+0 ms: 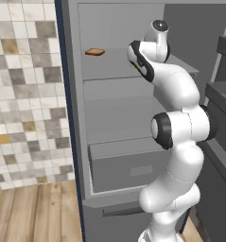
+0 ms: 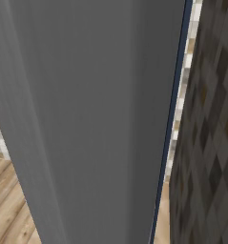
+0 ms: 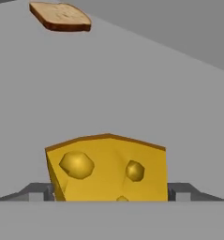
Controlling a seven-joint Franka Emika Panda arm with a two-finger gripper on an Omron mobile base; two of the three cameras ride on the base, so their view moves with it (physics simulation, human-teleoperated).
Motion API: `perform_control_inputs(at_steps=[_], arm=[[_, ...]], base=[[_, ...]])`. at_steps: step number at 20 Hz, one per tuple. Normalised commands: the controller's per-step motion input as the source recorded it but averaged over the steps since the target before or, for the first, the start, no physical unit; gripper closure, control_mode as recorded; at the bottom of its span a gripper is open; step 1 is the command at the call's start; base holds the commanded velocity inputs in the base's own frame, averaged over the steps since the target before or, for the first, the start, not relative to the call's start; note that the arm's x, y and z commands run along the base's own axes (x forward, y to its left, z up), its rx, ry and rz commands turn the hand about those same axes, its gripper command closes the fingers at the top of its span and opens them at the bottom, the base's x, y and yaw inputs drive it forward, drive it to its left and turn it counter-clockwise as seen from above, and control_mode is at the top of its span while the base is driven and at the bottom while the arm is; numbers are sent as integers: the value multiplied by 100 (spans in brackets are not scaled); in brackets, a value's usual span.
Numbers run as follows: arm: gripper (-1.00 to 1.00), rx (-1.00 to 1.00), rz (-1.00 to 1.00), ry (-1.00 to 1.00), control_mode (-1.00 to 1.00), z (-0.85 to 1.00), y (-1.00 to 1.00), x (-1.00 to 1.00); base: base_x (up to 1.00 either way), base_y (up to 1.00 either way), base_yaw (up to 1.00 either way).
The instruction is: Pick the cheese from the fridge and the cheese grater from the cabinet and place them next to the salad bowl.
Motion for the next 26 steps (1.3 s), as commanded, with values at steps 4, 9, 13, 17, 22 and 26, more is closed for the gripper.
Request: perform_control_inputs(at_steps=[4,9,13,17,22,26], arm=[[100,0,0,5,-100,-4,0,0],[100,0,0,4,-100,0,0,0],[100,0,0,0,-100,0,2,-16],[100,0,-1,-2,-100,15,2,-86],[100,0,-1,-6,-100,18,2,-90],[100,0,-1,0,-100,1,11,-72]], base=[[0,0,0],[0,0,0],[0,0,0],[0,0,0],[0,0,0],[0,0,0]])
